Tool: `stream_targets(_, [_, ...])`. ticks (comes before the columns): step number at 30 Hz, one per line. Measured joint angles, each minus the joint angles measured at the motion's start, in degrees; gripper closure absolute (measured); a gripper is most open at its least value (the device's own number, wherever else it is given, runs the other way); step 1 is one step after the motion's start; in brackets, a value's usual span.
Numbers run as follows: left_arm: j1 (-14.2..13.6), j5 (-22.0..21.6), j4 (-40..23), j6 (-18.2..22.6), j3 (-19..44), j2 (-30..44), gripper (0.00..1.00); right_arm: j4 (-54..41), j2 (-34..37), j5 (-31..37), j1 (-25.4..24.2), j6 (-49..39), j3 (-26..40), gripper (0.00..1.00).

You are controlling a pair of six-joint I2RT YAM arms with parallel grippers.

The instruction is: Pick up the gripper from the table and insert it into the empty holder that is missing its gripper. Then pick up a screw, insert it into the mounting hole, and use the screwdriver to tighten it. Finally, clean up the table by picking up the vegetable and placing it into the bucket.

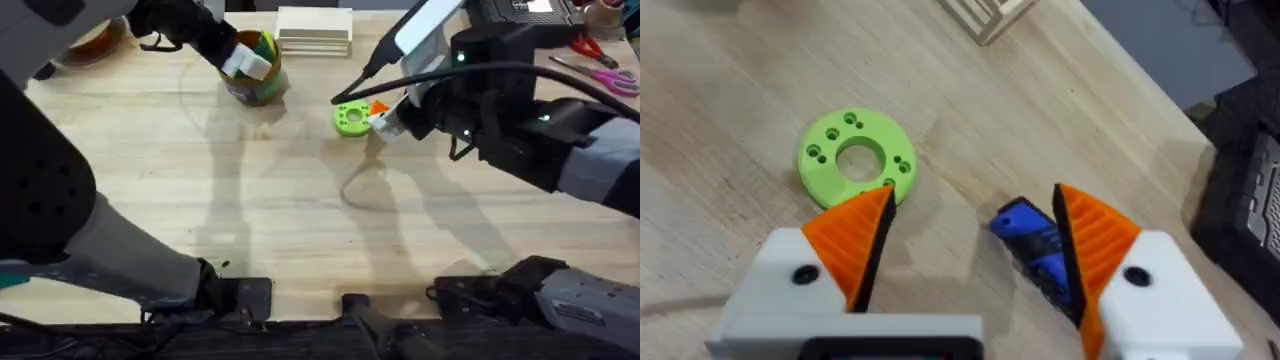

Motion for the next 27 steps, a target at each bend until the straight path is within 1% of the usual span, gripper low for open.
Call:
stream_targets(4, [0.0,0.8,-0.4,0.0,0.0,-1.2,0.014,-0.3,-0.1,0.0,0.0,1.4,0.0,0.071])
stream_targets(5, [0.0,0.9,-0.7,0.0,0.0,-2.1,0.014,-1.2,-0.3,0.0,0.0,2.4,0.0,0.053])
stream_targets(7, [0.0,1.1,-2.0,0.0,0.0,-4.7,0.014,-5.3,-1.9,0.0,0.0,5.5,0.1,0.018])
stream_targets(10, [0.0,1.2,-6.0,0.0,0.3,-10.1,0.014,-15.0,-4.5,-0.1,0.0,9.8,2.4,0.014])
stream_targets(13, [0.0,1.7,-12.2,0.0,0.9,-15.2,0.014,-25.7,-6.2,-0.1,-0.1,13.2,7.8,0.013])
stream_targets(16, [0.0,2.4,-20.7,0.0,1.3,-19.1,0.014,-34.2,-7.5,-0.2,-0.1,16.9,14.1,0.012])
stream_targets(20, [0.0,2.5,-30.2,0.0,1.3,-21.9,0.014,-43.9,-9.6,-0.2,-0.2,20.6,21.2,0.012])
stream_targets(23, [0.0,2.5,-35.5,0.0,1.3,-22.8,0.014,-48.7,-11.6,-0.2,-0.3,21.9,24.1,0.012])
stream_targets(27, [0.0,2.5,-41.3,0.0,1.3,-23.0,0.014,-51.9,-14.8,-0.2,-0.5,24.0,24.8,0.012])
